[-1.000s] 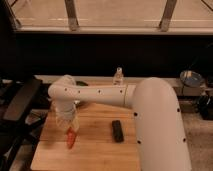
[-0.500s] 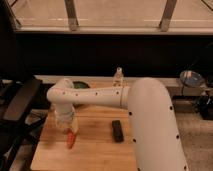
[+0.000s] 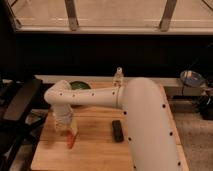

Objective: Drag the pepper across the table

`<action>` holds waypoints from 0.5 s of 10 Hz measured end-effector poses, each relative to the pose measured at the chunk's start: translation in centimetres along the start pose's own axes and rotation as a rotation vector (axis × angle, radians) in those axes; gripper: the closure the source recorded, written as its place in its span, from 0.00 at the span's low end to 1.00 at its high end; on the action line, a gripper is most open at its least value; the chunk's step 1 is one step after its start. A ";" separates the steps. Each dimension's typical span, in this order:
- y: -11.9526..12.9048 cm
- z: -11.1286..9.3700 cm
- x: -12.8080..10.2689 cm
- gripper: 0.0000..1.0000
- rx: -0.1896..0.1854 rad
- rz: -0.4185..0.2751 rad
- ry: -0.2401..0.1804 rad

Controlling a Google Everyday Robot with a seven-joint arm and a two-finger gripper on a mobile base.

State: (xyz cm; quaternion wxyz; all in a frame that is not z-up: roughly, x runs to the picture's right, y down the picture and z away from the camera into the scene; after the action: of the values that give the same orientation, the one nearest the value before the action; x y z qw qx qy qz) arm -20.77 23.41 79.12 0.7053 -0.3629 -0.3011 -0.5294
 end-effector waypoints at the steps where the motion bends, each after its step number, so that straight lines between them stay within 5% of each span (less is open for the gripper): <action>1: 0.5 0.5 0.1 0.35 -0.001 -0.001 -0.015; 3: 1.1 2.0 0.0 0.35 -0.005 -0.003 -0.050; 5: 0.7 2.4 0.2 0.45 -0.003 0.003 -0.034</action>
State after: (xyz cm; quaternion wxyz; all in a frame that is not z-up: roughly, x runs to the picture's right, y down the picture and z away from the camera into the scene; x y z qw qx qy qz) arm -20.17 25.40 80.49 0.7003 -0.3735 -0.3118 -0.5224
